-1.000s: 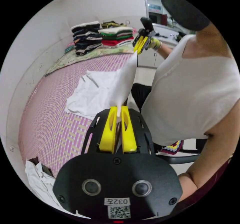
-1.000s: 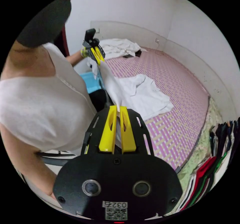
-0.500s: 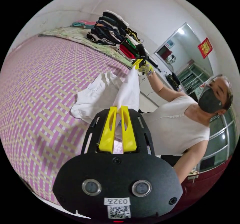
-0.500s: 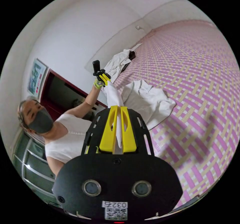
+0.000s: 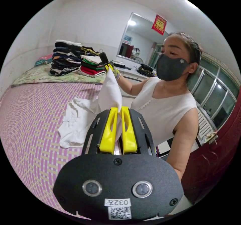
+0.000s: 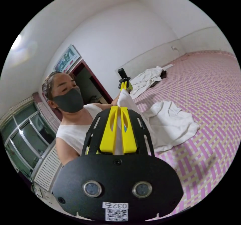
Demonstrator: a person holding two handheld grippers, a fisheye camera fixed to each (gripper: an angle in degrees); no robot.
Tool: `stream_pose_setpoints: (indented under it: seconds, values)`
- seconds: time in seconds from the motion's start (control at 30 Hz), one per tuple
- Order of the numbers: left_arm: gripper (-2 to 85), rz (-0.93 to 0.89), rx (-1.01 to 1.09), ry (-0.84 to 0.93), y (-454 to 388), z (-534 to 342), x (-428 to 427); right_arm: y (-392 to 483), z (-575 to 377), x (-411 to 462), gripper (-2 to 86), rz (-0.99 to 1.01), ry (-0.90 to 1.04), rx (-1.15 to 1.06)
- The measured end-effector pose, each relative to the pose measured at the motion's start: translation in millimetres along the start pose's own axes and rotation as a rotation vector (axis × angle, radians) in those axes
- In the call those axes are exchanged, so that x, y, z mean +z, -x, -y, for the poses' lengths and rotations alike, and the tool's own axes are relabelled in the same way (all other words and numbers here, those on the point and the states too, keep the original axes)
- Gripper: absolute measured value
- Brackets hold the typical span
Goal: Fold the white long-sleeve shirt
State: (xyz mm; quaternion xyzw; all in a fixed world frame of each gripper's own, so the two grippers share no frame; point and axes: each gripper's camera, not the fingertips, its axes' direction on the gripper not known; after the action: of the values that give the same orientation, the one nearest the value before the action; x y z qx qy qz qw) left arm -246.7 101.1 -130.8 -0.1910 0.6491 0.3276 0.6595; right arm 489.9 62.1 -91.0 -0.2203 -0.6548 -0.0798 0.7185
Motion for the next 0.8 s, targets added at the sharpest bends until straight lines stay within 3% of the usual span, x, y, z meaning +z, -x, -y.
stream_pose_setpoints:
  seconds: [0.2,0.3,0.47,0.63,0.8]
  values:
    - [-0.3,-0.035,-0.476,0.017,172,-58,10,-177,-7,-3,-0.8,-0.012,-0.028,0.416]
    - [-1.2,-0.052,-0.573,0.014,220,-85,24,-227,-22,3,-0.8,0.002,-0.032,0.516]
    - [-1.4,-0.177,-0.570,-0.091,253,-105,18,-245,-28,-5,-0.8,0.079,-0.076,0.510]
    - [-1.3,-0.153,-0.716,-0.052,289,-128,35,-272,-35,6,-0.6,-0.072,-0.023,0.625]
    - [-1.3,-0.170,-0.773,-0.083,292,-146,40,-267,-38,20,0.4,-0.147,-0.071,0.582]
